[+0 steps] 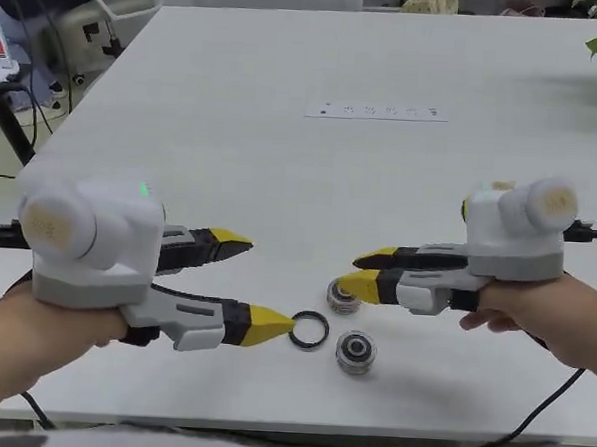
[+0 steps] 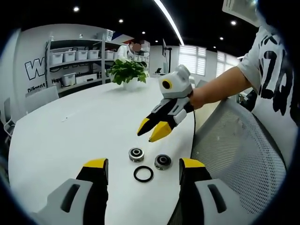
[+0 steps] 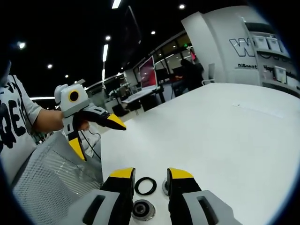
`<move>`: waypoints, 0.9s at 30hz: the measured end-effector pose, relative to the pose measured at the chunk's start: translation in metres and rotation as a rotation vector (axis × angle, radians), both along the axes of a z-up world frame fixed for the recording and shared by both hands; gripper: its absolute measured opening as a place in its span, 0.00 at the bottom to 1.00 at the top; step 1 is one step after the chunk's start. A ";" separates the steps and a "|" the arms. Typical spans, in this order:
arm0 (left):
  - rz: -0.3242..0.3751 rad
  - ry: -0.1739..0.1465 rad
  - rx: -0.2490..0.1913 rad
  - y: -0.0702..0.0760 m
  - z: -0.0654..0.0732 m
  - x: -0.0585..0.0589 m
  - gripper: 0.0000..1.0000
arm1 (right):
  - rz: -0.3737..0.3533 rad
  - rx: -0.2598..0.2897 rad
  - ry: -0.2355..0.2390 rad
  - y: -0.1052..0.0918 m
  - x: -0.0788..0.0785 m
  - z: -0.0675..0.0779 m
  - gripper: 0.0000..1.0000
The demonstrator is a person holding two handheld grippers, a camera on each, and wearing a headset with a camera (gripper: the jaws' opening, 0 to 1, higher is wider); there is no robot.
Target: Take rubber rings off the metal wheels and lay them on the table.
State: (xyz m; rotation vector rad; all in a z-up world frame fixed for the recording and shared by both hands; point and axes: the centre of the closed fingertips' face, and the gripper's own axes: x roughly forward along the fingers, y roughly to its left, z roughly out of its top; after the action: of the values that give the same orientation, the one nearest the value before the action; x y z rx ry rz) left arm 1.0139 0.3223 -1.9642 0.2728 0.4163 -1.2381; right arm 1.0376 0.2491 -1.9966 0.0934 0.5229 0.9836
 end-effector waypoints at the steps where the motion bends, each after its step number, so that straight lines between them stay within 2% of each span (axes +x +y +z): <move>1: 0.000 -0.004 0.001 0.000 0.002 -0.001 0.59 | -0.005 -0.001 -0.007 -0.003 -0.001 0.003 0.28; 6: 0.000 -0.013 -0.001 0.000 0.007 -0.004 0.60 | -0.027 -0.001 -0.044 -0.017 -0.006 0.016 0.32; 17: -0.004 -0.018 0.006 -0.002 0.011 -0.015 0.65 | -0.086 0.009 -0.073 -0.044 -0.030 0.031 0.43; 21: -0.003 -0.019 0.002 -0.002 0.013 -0.019 0.67 | -0.094 0.009 -0.078 -0.048 -0.039 0.033 0.47; 24: 0.005 -0.016 0.001 -0.001 0.012 -0.021 0.68 | -0.083 -0.015 -0.098 -0.050 -0.048 0.033 0.49; 27: 0.011 -0.010 0.001 0.000 0.011 -0.023 0.69 | -0.074 -0.031 -0.098 -0.051 -0.056 0.030 0.52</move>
State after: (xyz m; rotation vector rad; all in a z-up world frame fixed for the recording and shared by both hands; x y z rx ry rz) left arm 0.9913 0.3228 -1.9534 0.2773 0.4093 -1.2248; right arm 0.9815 0.1983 -1.9669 0.0363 0.4412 0.9030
